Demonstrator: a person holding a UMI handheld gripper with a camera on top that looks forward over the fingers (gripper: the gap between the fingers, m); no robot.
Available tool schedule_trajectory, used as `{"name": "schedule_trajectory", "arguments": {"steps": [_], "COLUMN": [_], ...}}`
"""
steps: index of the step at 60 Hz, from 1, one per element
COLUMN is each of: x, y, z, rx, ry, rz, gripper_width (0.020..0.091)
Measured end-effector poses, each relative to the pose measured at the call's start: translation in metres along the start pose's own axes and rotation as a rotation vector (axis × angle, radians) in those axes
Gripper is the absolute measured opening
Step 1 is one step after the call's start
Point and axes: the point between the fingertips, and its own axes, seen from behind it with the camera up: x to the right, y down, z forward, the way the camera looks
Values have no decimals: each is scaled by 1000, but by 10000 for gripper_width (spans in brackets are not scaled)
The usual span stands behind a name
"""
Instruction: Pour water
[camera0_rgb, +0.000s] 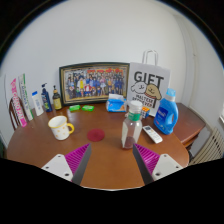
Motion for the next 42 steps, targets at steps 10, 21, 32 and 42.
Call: {"name": "schedule_trajectory", "arguments": {"steps": [10, 21, 32, 42], "x": [60, 75, 58, 62], "y": [-3, -5, 1, -3], "z": [75, 142, 172, 175], "rx": [36, 55, 73, 104], "ry": [-19, -98, -197, -187], "rz": [-4, -21, -75, -29], "gripper_width": [859, 826, 656, 532]}}
